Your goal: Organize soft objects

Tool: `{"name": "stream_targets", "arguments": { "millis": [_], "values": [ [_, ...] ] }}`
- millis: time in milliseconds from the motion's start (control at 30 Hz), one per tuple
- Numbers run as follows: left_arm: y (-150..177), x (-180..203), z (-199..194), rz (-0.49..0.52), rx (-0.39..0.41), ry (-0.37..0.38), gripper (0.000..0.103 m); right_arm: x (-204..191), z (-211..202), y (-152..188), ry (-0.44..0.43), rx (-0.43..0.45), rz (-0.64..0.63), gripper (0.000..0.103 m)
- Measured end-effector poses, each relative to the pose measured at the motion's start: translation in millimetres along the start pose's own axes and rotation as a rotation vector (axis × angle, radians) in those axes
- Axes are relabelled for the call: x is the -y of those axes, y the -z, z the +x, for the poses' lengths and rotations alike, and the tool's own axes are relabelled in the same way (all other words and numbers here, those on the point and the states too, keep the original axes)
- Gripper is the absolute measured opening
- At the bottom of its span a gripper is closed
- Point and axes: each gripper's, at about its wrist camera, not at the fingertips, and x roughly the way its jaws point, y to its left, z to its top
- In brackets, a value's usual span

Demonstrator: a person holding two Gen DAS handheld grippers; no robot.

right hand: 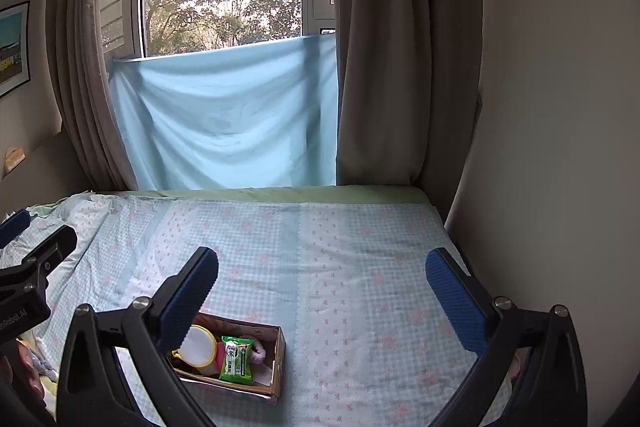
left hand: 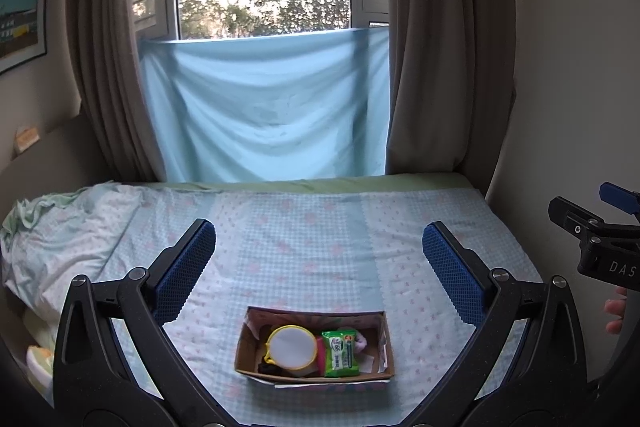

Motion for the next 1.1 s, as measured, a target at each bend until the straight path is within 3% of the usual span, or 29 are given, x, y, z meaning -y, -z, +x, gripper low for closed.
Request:
{"name": "stream_targets", "arguments": {
  "millis": [667, 1100],
  "values": [
    [7, 0, -4, -0.008, 0.008, 0.001, 0.103, 3, -7, 0, 0.014, 0.004, -0.003, 0.103],
    [6, -1, -24, 0.016, 0.106, -0.033, 0.103, 0, -8, 1, 0.000, 0.016, 0.001, 0.103]
  ]
}}
